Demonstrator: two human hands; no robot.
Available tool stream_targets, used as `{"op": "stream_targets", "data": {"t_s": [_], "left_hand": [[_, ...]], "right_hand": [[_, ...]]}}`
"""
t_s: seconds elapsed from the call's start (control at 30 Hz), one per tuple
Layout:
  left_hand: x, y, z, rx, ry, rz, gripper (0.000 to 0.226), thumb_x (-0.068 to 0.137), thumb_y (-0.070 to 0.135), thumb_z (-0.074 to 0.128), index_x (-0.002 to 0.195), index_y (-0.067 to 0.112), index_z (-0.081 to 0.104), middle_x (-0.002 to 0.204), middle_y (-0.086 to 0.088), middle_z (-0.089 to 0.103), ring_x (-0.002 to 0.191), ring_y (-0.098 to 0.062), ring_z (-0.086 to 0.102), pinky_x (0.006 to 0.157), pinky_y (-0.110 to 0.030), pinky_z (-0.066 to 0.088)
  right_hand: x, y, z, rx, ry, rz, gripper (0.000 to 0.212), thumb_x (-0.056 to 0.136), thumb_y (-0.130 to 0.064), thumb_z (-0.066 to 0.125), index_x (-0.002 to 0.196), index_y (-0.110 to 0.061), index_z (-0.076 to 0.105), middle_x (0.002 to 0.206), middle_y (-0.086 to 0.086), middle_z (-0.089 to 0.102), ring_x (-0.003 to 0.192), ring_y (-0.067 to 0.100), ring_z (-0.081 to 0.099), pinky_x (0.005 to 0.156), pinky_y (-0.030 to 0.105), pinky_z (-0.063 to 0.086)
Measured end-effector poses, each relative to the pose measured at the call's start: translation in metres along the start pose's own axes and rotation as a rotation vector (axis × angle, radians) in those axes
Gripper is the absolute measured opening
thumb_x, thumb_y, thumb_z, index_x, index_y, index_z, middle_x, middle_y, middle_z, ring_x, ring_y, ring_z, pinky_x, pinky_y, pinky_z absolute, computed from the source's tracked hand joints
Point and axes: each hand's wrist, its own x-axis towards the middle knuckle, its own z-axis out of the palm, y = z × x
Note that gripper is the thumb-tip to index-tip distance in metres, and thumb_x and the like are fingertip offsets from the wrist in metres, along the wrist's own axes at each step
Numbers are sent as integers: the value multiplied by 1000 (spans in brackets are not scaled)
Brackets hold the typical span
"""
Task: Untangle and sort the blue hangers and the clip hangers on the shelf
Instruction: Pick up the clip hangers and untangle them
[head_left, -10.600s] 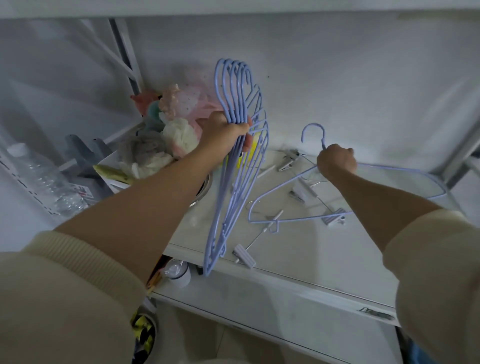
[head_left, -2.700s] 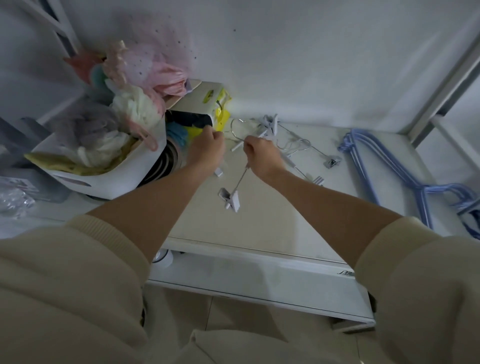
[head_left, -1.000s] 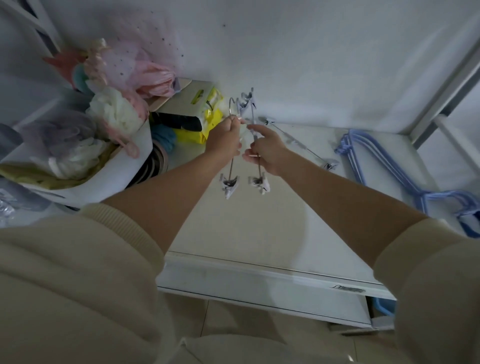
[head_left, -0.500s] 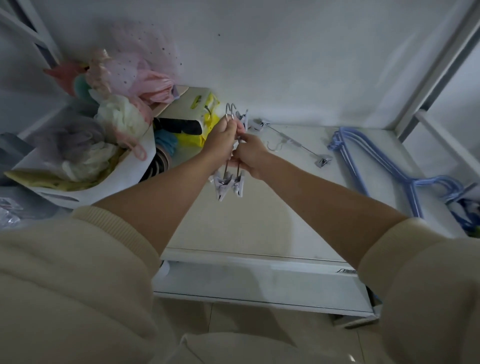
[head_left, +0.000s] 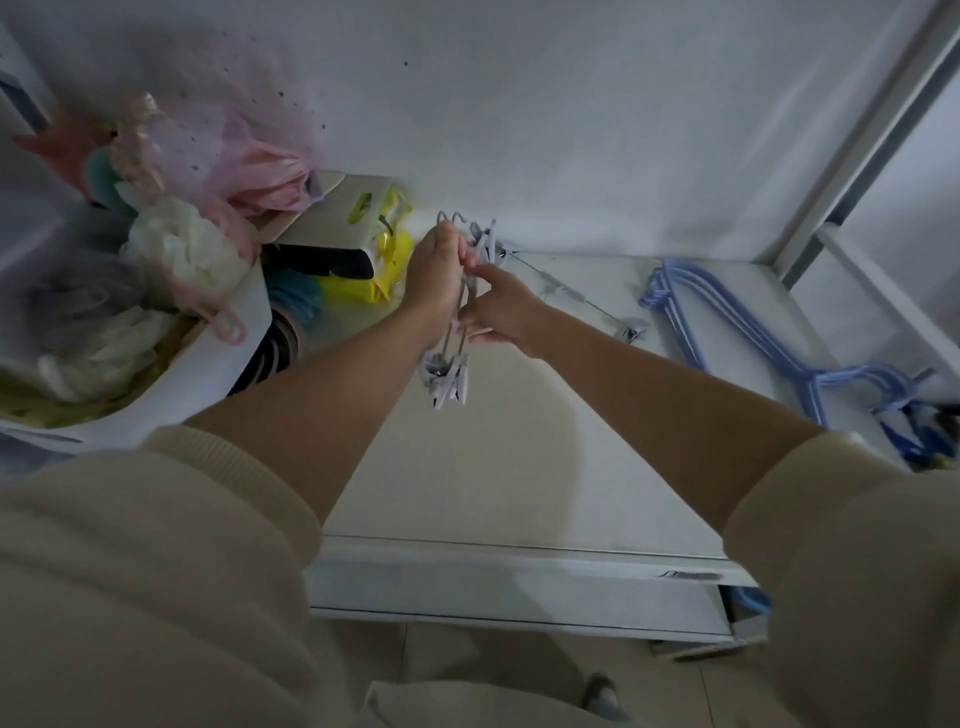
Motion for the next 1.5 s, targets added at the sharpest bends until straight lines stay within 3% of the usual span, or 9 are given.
{"op": "stream_targets", "data": {"t_s": [0.27,0.43,0.63,0.77,0.9,1.13,1.23,1.4,1.5], "left_hand": [[23,-21,15,102,12,-19,39,93,23,33,54,21,36,58,3,45,79,-24,61,87,-39,44],[30,-31,26,154,22,-37,38,92,23,33,54,21,37,60,3,47,82,-22,61,96,-45,47],[33,-32,30,197,-13,-17,30,82,29,33,53,22,37,59,3,48,80,-23,59,99,-51,48],[32,-24,29,193,14,-25,35,90,24,34,55,20,37,61,4,48,87,-31,64,88,-40,47],[31,-13,29,160,18,-1,37,93,21,33,56,20,37,60,4,47,79,-24,55,85,-45,46],[12,12,38,151,45,14,35,93,21,33,60,21,45,69,2,56,77,-21,53,81,-38,45],[2,25,32,136,74,21,35,94,21,29,64,20,48,73,1,59,84,-22,58,90,-41,48],[-16,43,0,108,96,-29,27,92,11,32,75,15,52,80,2,68,75,-13,58,65,-26,40],[-23,48,-27,94,127,-46,25,91,7,33,74,13,51,59,6,69,64,-12,59,62,-26,38]], "right_hand": [[66,22,-85,-719,385,-231,38,84,-8,48,118,-15,64,119,11,64,105,29,62,91,33,50],[103,51,-119,-1030,285,-156,48,85,-7,44,128,-25,58,134,15,48,127,35,46,108,39,39],[117,71,-122,-1197,222,-197,35,91,-9,42,119,-17,61,123,18,54,116,38,52,97,38,44],[105,65,-123,-1080,318,-232,34,87,0,43,109,-11,66,120,18,59,109,36,58,85,31,48],[80,39,-129,-605,440,-179,31,90,3,39,89,-15,64,105,12,63,77,33,71,49,21,57],[30,-1,-77,-23,369,-236,27,94,2,46,82,-13,66,87,13,65,50,18,67,64,34,63],[16,-4,-45,20,337,-231,27,91,6,45,90,-10,68,101,16,65,45,17,66,62,34,63],[-2,-3,-2,38,299,-191,29,91,6,44,96,-8,68,128,13,59,50,22,66,71,39,63],[-5,-5,24,5,243,-220,29,91,3,46,105,-7,69,127,13,61,45,17,65,68,37,63]]}}
